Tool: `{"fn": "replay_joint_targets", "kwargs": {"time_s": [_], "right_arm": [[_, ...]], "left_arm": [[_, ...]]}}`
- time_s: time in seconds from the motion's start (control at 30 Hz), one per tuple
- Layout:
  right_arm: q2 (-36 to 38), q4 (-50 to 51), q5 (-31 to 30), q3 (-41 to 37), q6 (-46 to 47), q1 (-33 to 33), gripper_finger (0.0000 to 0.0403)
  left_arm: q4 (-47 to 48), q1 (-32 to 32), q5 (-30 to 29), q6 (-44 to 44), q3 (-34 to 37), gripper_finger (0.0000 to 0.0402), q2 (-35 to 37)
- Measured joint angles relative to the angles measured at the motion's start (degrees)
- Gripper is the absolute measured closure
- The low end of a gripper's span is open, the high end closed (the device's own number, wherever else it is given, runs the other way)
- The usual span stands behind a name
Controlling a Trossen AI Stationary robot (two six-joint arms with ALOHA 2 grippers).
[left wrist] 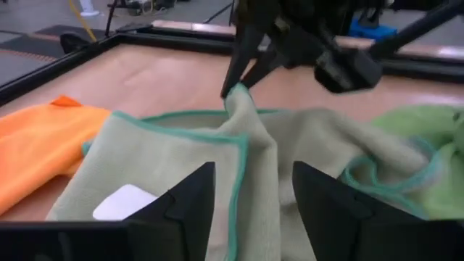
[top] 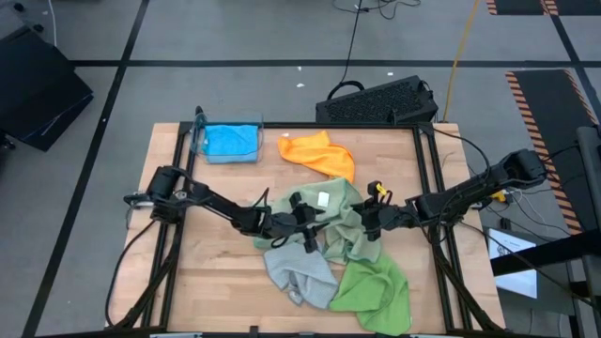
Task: Fold microfiber towels
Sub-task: Fold the left light green microfiber cloth
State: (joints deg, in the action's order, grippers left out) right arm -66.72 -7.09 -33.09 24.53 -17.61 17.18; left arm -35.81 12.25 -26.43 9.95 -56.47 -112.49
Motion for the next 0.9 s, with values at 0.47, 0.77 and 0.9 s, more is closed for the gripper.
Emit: {"fn": "replay_joint_targets", "kwargs": {"time_s": [0.47,0.77,0.9], "right_arm": [[0.0,-0.46,0.09,0.02,0.36,1.7,0.0395],[0.0,-1.45,2.06,0.02,0.09,1.7,0.0393],[0.0,-1.94,3.74,0.02,0.57,1.72,0.0393]], "left_arm": [[9.08,-1.14,-6.01,-9.26,-10.48,0.0283,-6.4],[8.53,-3.28,-0.35,-7.33,-10.48,0.0391,-6.44],[1.05,-3.28,0.57,-9.76,-10.51,0.0392,-6.44]]}}
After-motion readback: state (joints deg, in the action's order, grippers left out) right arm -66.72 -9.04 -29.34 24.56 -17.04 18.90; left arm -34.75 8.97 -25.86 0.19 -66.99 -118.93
